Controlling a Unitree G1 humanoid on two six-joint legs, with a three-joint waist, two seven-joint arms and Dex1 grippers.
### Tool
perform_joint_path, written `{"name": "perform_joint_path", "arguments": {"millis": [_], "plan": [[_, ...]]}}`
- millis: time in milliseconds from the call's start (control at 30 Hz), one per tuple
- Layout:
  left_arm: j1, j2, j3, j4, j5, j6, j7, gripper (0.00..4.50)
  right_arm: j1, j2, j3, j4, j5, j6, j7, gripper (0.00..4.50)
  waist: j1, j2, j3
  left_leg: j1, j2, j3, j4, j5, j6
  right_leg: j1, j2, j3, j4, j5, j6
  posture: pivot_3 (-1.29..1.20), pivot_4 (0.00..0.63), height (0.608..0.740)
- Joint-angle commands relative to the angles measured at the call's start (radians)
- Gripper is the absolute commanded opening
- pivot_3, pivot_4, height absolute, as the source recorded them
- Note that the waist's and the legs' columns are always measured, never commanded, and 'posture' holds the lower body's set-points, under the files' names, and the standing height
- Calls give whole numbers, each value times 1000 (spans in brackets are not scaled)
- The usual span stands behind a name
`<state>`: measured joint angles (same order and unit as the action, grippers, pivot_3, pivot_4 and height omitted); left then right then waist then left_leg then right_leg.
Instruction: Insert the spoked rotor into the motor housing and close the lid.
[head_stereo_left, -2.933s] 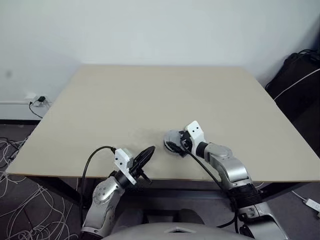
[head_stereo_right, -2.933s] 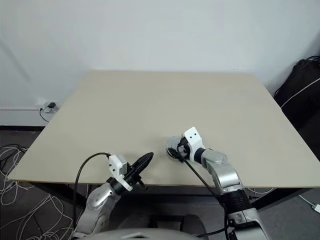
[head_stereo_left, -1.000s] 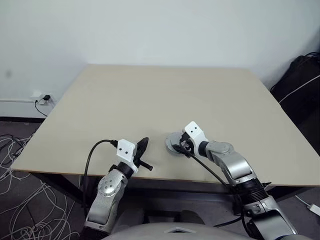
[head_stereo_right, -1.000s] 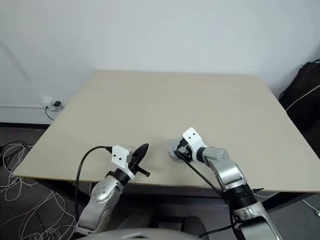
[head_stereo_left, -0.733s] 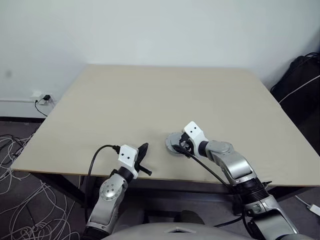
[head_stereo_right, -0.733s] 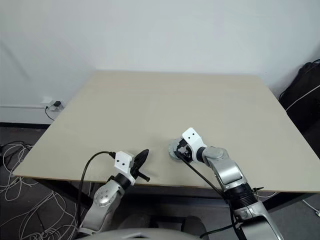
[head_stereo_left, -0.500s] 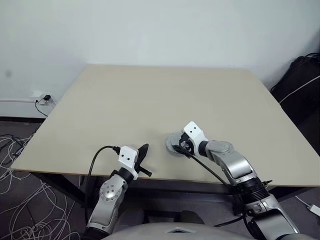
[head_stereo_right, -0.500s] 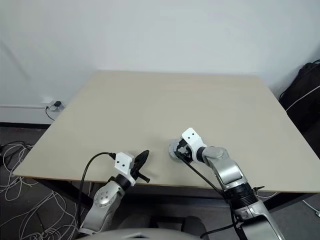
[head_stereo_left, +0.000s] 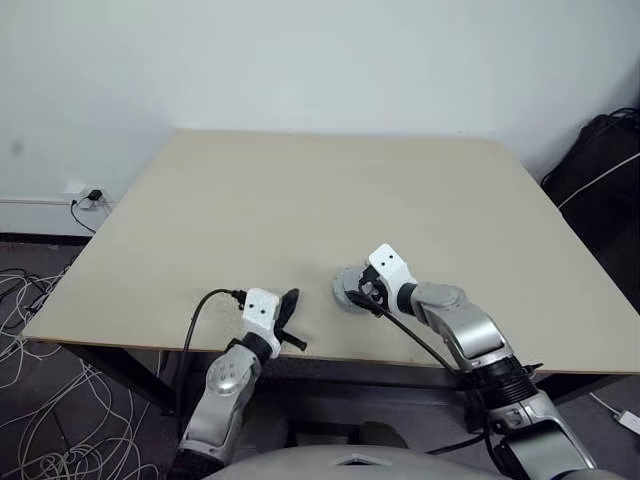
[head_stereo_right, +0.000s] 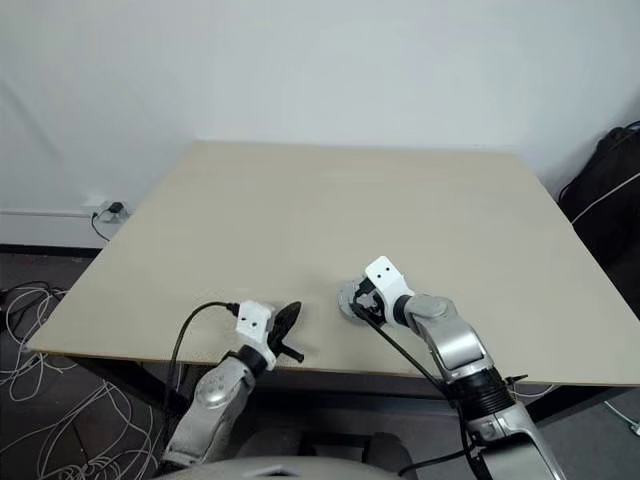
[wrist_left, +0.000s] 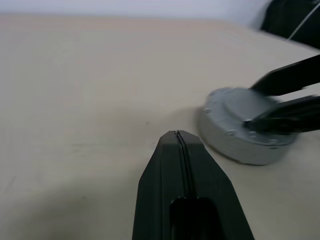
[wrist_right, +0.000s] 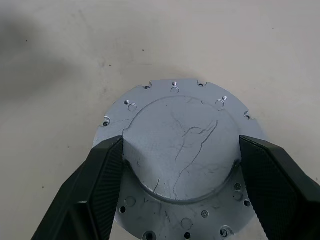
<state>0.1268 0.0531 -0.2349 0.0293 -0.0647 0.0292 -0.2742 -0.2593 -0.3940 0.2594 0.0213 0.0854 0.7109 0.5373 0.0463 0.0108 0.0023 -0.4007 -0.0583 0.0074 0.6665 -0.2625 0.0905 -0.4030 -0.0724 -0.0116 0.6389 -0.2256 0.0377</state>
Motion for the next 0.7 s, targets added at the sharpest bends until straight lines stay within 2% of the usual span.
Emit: {"name": "perform_joint_path", "arguments": {"millis": [33,200,333,467,700], "plan": [[-69,-10,18,-47,0,62,18,0,28,-8,14,44,-23,60,-12,3222,0,0,0,1,0,0,0,0,0,1,0,0,0,0,1,0,0,740],[-180,-7,46,0,-46,196,-27,0,35,1,15,31,-18,65,-13,3222,-1,-1,0,4,0,-1,0,0,0,5,0,-1,-2,-1,2,0,0,740],[-304,36,36,79,-58,353,-103,0,40,7,17,25,-18,69,-15,3222,-3,-2,-1,4,0,-2,0,0,0,6,0,-2,-3,-1,2,0,0,740],[-430,83,15,190,-86,400,-254,0,40,11,18,19,-16,71,-16,3222,-8,-2,-1,4,-1,-3,-1,0,0,6,1,-2,-4,0,2,0,0,740],[-552,92,-15,302,-93,431,-412,0,48,13,14,7,-14,74,-19,3222,-11,-2,-1,4,-1,-3,-4,0,0,6,0,-1,-8,0,2,0,0,740]]}}
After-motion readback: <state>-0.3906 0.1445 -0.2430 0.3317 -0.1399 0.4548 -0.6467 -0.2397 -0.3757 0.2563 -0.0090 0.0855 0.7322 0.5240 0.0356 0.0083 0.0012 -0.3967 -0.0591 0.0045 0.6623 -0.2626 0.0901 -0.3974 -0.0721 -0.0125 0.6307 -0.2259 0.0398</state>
